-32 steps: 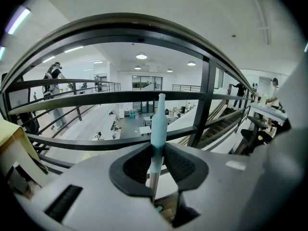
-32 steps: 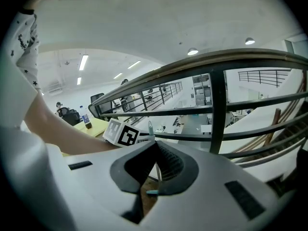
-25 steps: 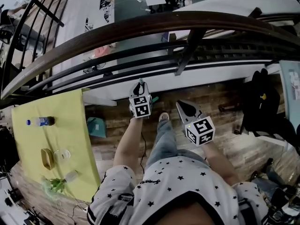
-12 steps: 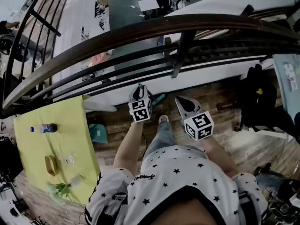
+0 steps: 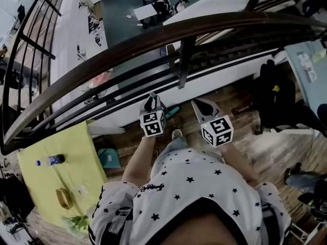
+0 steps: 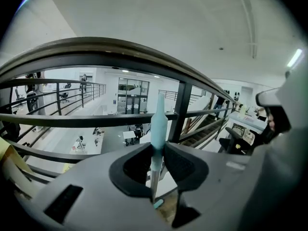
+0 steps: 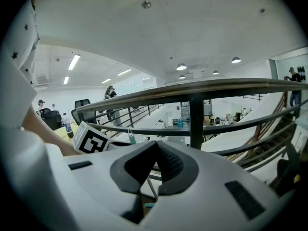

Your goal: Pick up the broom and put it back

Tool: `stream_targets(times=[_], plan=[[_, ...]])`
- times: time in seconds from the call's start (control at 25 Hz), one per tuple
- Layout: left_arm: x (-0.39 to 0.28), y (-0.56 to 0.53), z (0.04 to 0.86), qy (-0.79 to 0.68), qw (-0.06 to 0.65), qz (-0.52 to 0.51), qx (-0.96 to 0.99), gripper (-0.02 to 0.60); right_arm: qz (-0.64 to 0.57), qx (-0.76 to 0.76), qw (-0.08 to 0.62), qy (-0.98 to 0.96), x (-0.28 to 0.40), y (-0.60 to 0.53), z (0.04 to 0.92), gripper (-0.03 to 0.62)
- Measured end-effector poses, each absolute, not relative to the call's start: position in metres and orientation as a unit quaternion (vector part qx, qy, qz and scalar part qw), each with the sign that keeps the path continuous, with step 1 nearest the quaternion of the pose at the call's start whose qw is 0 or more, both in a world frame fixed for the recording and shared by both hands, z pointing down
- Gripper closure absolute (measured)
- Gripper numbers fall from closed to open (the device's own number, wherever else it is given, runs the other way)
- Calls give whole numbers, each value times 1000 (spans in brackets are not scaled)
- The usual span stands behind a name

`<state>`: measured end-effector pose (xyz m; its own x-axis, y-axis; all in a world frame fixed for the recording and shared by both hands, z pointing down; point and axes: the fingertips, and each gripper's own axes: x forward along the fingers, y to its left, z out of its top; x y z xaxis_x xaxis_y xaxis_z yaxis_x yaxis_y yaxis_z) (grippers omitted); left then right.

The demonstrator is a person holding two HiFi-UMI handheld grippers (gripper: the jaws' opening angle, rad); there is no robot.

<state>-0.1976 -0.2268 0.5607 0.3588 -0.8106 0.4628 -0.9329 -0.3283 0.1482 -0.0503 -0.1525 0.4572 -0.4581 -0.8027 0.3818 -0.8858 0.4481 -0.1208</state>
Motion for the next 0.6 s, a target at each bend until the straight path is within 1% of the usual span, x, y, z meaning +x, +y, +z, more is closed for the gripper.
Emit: stream_targets(times=[0.6], plan=[[-135, -246, 545, -458, 176, 170, 854, 491, 162, 586, 102, -787, 2, -176, 449, 600]])
